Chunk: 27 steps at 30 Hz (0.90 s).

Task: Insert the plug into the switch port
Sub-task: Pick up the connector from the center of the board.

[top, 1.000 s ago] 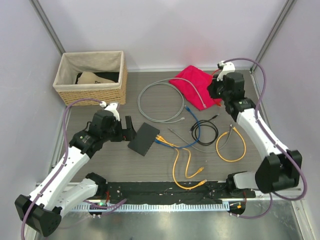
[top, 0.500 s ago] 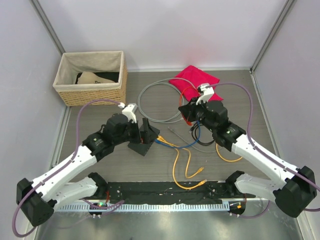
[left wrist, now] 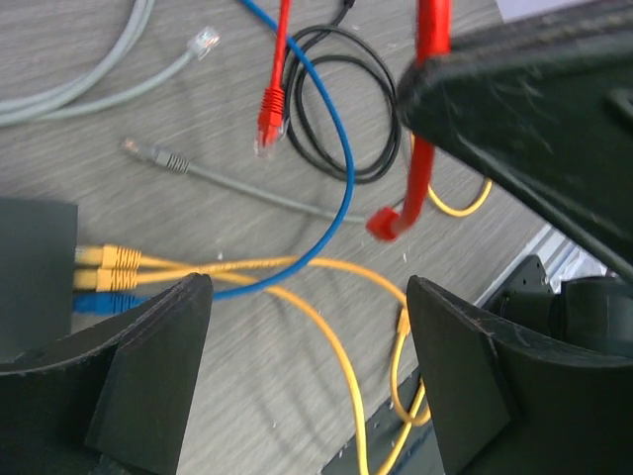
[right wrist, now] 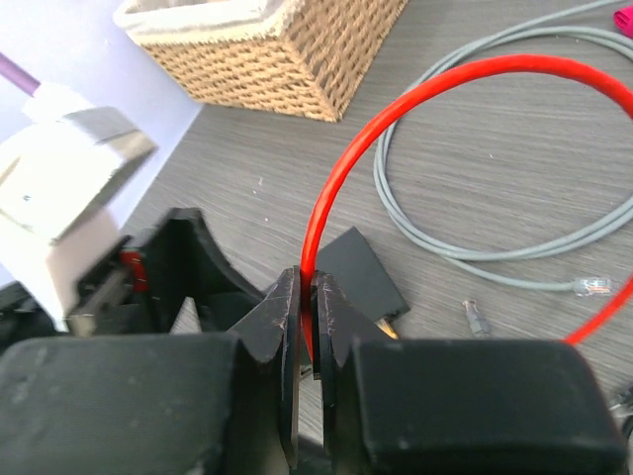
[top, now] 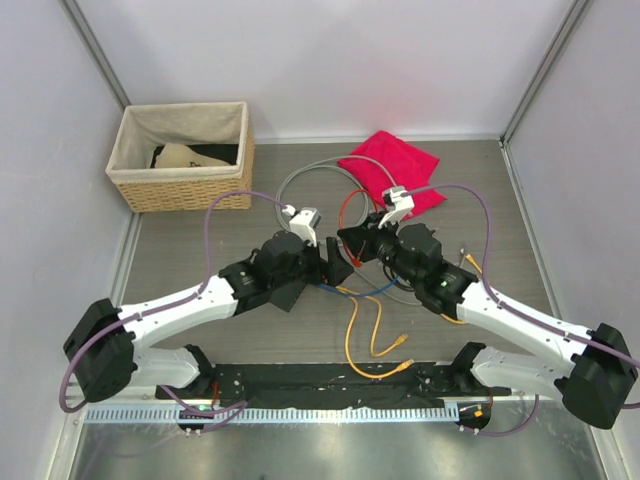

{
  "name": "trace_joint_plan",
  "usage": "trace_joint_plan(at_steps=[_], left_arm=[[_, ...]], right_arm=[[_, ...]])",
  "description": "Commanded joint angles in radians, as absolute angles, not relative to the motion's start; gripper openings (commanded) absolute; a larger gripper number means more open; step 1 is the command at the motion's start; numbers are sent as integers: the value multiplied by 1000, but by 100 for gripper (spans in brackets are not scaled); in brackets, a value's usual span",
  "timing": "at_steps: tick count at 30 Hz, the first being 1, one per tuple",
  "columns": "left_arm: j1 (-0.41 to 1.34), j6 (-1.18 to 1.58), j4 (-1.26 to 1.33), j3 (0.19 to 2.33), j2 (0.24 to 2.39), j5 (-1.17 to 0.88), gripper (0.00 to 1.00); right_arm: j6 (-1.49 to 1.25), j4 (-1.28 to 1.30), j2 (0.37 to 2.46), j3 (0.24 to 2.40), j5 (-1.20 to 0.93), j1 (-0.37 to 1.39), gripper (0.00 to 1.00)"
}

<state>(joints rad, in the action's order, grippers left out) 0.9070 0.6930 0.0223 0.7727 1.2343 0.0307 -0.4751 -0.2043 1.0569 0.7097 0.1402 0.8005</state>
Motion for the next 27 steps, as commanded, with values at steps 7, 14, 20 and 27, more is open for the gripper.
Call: trace_joint_plan(at_steps=[7, 14, 20, 27], left_arm=[[954, 649, 301, 802, 1321, 106, 68], [979, 632, 339, 807, 1377, 112, 43], [982, 572, 284, 808, 1355, 162, 9], [980, 419, 105, 796, 1255, 264, 0]], right_arm=[[-541, -331, 1011, 678, 201, 831, 2], [-551, -334, 983, 658, 218, 839, 2], [-532, -307, 954, 647, 206, 841, 4], [-453, -155, 897, 681, 199, 841, 43]])
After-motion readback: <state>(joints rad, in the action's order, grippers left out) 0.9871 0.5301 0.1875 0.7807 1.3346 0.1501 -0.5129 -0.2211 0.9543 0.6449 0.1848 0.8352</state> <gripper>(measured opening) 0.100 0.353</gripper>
